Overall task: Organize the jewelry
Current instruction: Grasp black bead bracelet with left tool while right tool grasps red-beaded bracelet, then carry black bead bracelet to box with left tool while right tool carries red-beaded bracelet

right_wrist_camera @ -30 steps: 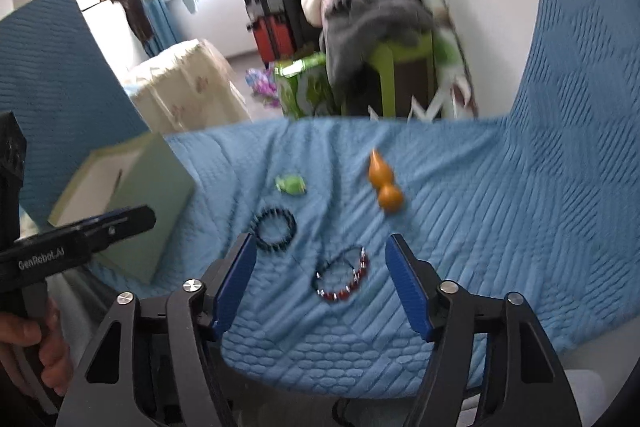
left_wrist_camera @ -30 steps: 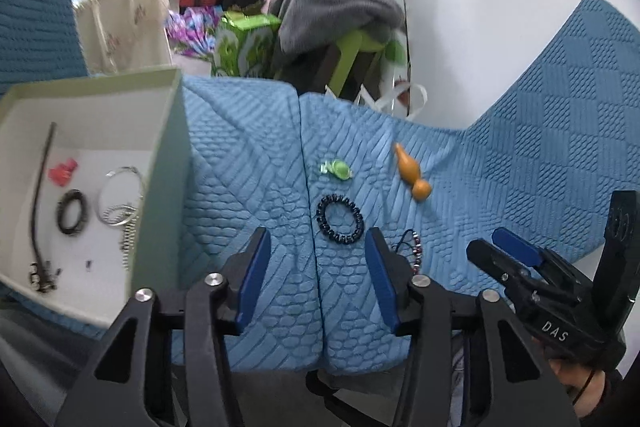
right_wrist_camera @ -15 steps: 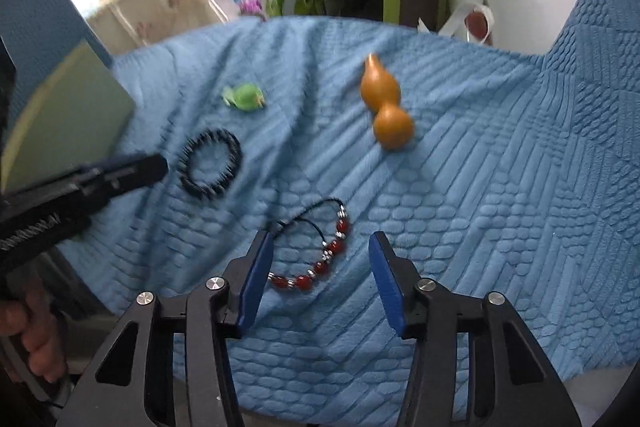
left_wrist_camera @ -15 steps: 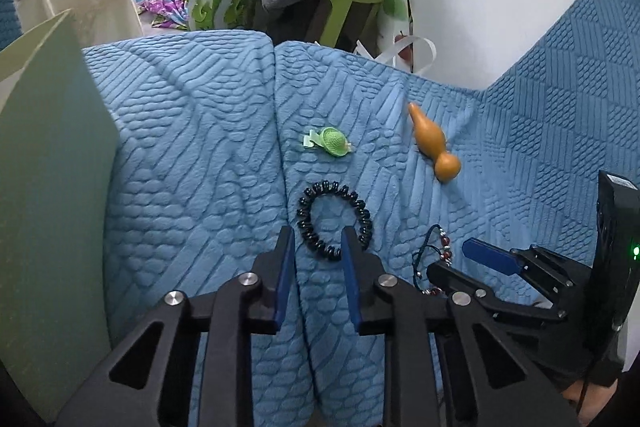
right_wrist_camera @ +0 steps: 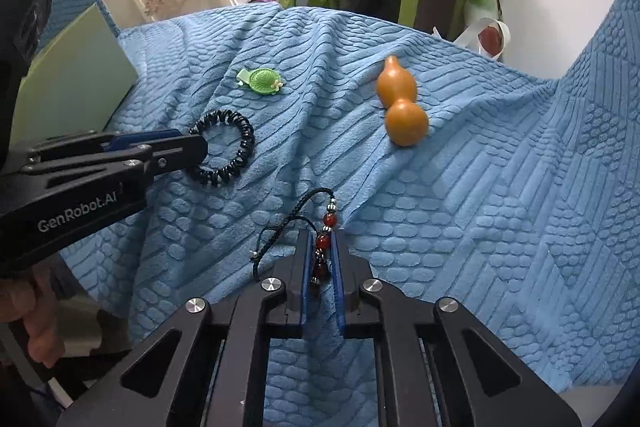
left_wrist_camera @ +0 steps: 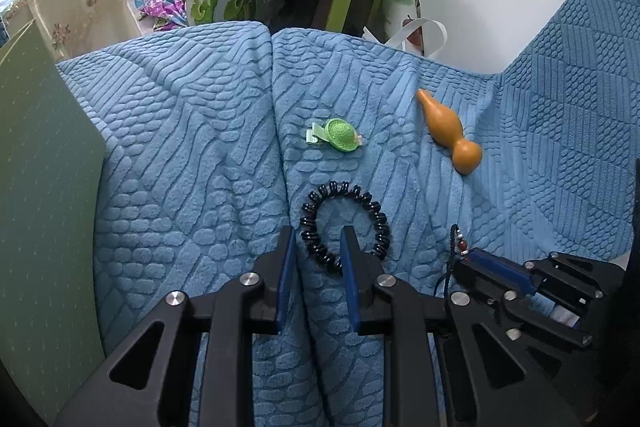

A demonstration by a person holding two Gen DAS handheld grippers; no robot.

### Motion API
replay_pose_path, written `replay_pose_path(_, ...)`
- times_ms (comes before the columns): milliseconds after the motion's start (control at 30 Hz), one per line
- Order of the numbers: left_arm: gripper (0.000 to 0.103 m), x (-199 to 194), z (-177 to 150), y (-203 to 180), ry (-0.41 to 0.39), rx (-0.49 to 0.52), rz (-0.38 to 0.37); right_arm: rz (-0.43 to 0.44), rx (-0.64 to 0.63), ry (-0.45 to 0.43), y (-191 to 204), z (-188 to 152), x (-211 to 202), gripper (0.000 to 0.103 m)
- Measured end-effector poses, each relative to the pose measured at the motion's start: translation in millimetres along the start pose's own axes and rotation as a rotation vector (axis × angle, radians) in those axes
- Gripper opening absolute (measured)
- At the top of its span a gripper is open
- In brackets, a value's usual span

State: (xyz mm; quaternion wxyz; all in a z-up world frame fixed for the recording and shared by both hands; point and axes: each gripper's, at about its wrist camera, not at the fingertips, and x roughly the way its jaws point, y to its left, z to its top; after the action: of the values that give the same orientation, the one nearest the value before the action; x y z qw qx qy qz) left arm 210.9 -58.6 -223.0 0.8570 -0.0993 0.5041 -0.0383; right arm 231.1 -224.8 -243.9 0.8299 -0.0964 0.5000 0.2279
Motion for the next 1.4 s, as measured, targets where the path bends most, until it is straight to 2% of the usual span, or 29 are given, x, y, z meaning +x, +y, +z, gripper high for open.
replay_pose_path(133, 0.019, 5.5, 3.6, -1.8, 0.010, 0.014, 0.009, 0.059, 0.068, -0.076, -11.7, 4.3, -16.5, 0.007)
replay_pose_path(267, 0.016, 7.7, 2.9, -9.7, 0.006, 0.071, 0.036, 0.098, 0.121, -0.120, -20.9, 8.0, -25.2, 0.007)
replay_pose_path(367, 0.009, 5.2, 0.4, -11.9, 0.003, 0.095, 0.059, 0.129, 0.150, -0.124, -24.0, 9.8, -26.8, 0.007)
replay_pose_path(1000, 0.008, -38.9, -32.1, 18.1, -0.003, -0.007, -0.002, 0.214, 0.167, -0.079, -10.5, -11.3, -40.5, 0.007)
replay_pose_path(1167, 0.008, -47.0, -35.4, 23.9, -0.011, -0.025, -0.014, 0.197, 0.155, -0.080, -7.0, -10.2, -40.7, 0.007)
replay_pose_path(1300, 0.008, -52.9, -35.7, 25.1, -0.024, -0.018, -0.019, 0.148, 0.216, -0.084, -20.1, -10.4, -37.2, 0.007)
replay_pose_path(1367, 0.008, -53.3, -34.5, 26.0, -0.028, -0.023, -0.025, 0.117, 0.268, -0.067, -32.6, -10.0, -30.2, 0.010)
replay_pose_path(1400, 0.008, -53.6, -34.2, 26.5, -0.030, -0.026, -0.027, 0.129, 0.297, -0.054, -39.0, -10.4, -25.6, 0.015)
